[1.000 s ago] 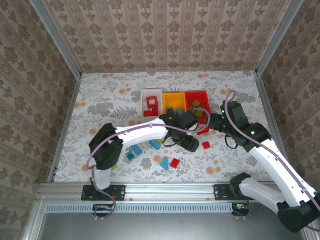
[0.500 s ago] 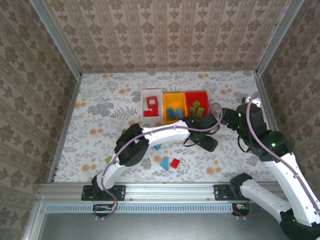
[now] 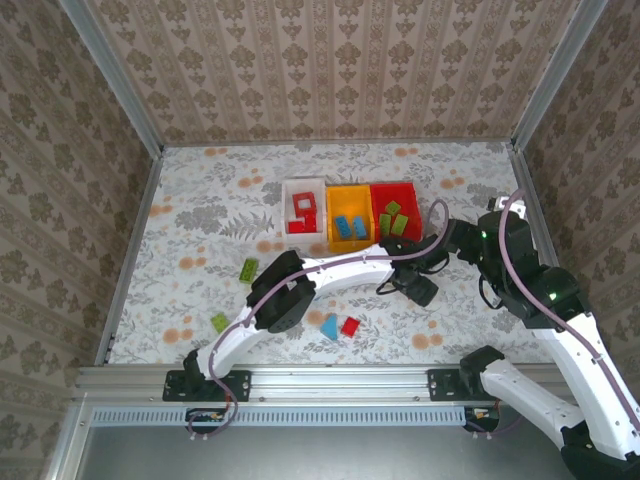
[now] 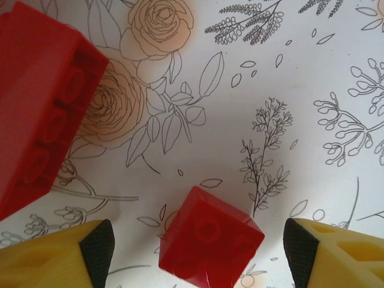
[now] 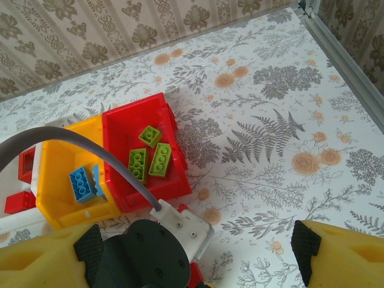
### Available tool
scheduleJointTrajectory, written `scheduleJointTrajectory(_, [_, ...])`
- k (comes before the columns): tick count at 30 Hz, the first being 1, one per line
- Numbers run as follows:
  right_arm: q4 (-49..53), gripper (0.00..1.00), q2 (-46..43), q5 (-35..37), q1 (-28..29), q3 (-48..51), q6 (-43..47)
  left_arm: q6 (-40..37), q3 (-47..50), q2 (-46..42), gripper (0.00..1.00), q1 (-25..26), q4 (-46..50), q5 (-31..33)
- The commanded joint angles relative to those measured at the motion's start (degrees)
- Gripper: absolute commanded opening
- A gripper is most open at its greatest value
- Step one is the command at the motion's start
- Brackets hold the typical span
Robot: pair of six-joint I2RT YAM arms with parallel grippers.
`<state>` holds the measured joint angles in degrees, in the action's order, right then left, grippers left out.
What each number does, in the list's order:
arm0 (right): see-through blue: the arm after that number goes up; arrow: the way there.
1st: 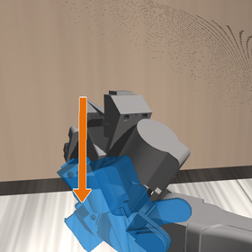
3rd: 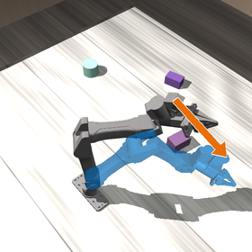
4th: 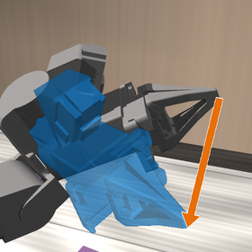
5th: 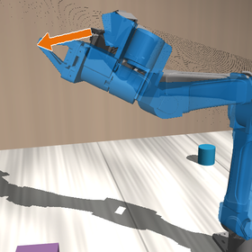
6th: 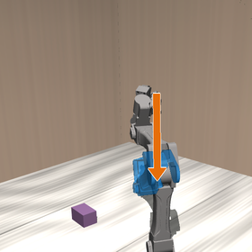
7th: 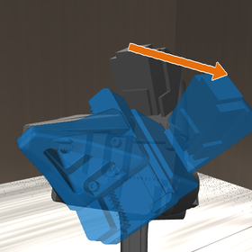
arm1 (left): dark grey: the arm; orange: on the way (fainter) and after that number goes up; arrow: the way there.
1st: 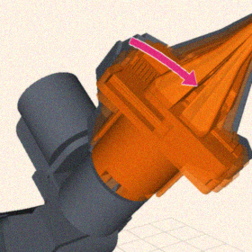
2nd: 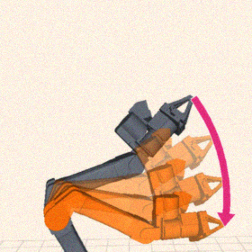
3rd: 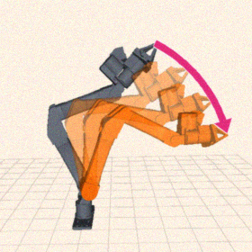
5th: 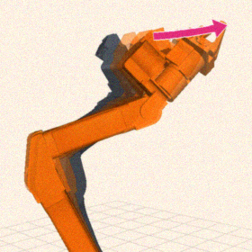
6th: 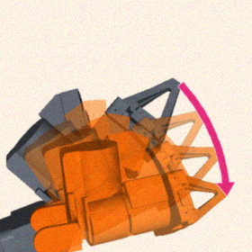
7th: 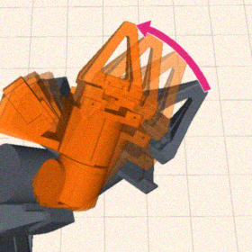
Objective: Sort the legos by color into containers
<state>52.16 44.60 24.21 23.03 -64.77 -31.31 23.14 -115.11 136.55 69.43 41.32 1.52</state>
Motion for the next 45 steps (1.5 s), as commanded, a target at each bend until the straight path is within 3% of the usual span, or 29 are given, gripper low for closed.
scheduleJointTrajectory(1, [0.7,0.85,-0.4,-1.7,0.1,0.0,1.0,-6.1,-1.0,1.7,0.73,1.0,0.5,-1.4])
scheduleJointTrajectory(7, [0.4,0.86,-0.3,-1.4,0.1,0.3,0.9,-10.5,1.1,1.1,0.66,1.3,-0.8,-4.7])
scheduleJointTrajectory(10, [0.5,0.86,-0.2,-1.4,0.1,0.6,0.8,-10.8,1.9,1.0,0.56,1.5,-1.1,-5.7])
scheduleJointTrajectory(21, [1.4,0.86,-0.1,-1.8,0.1,-0.1,0.7,-9.8,3.1,0.6,0.35,2.2,0.3,-1.1])
scheduleJointTrajectory(26, [0.6,0.85,0.0,-3.1,0.2,-0.9,2.5,-4.9,9.9,-7.4,0.32,1.2,-1.4,2.0])
scheduleJointTrajectory(31, [-5.1,0.84,-0.7,-14.6,0.2,-0.4,7.9,0.7,20.8,-20.5,0.31,-0.8,-1.9,5.3])
scheduleJointTrajectory(34, [-8.5,0.83,0.1,-21.9,0.9,1.1,9.2,4.1,26.8,-28.1,0.31,-3.1,-0.4,7.5])
scheduleJointTrajectory(39, [-14.9,0.83,4.6,-25.9,6.6,3.6,9.6,6.5,32.8,-37.5,0.31,-11.0,3.3,10.0])
scheduleJointTrajectory(45, [-21.0,0.84,14.8,-31.9,10.6,3.9,7.6,5.2,32.6,-38.9,0.32,-24.0,3.0,8.1])
